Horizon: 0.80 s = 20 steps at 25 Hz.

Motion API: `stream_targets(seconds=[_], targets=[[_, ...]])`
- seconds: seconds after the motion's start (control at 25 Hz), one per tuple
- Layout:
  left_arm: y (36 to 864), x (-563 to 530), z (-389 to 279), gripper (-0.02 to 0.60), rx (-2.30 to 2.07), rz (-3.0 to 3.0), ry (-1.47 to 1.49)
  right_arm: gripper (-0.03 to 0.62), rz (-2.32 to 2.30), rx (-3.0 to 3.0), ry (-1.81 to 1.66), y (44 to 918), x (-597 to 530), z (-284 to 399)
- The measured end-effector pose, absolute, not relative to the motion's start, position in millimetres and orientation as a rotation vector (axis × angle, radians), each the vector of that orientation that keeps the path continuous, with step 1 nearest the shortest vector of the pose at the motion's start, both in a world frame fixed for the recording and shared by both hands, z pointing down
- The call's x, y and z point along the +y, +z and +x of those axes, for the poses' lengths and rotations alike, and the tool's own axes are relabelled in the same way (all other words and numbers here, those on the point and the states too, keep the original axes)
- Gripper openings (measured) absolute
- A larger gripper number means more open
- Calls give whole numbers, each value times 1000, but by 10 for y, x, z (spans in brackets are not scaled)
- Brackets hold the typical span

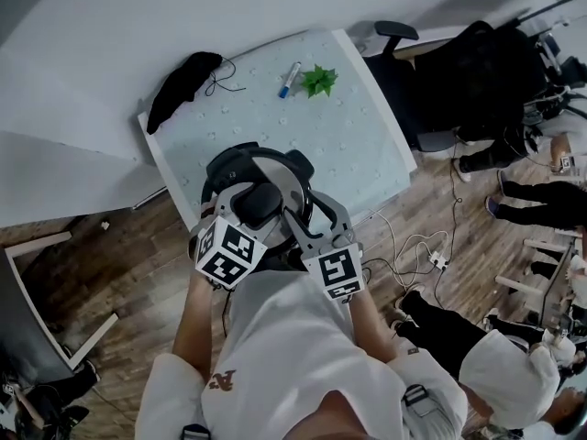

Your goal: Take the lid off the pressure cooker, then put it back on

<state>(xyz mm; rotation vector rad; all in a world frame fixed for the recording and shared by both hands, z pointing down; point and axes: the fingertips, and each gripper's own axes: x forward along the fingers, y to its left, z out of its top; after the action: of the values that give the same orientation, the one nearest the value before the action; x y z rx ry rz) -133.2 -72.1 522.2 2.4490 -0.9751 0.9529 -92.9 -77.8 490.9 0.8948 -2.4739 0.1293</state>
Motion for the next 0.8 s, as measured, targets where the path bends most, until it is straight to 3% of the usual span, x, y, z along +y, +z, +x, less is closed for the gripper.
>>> stream_targets(seconds=[0.8], targets=[[5221, -672, -1312, 276, -785, 2540, 1009, 198, 954, -2456, 112, 4847, -764, -886]])
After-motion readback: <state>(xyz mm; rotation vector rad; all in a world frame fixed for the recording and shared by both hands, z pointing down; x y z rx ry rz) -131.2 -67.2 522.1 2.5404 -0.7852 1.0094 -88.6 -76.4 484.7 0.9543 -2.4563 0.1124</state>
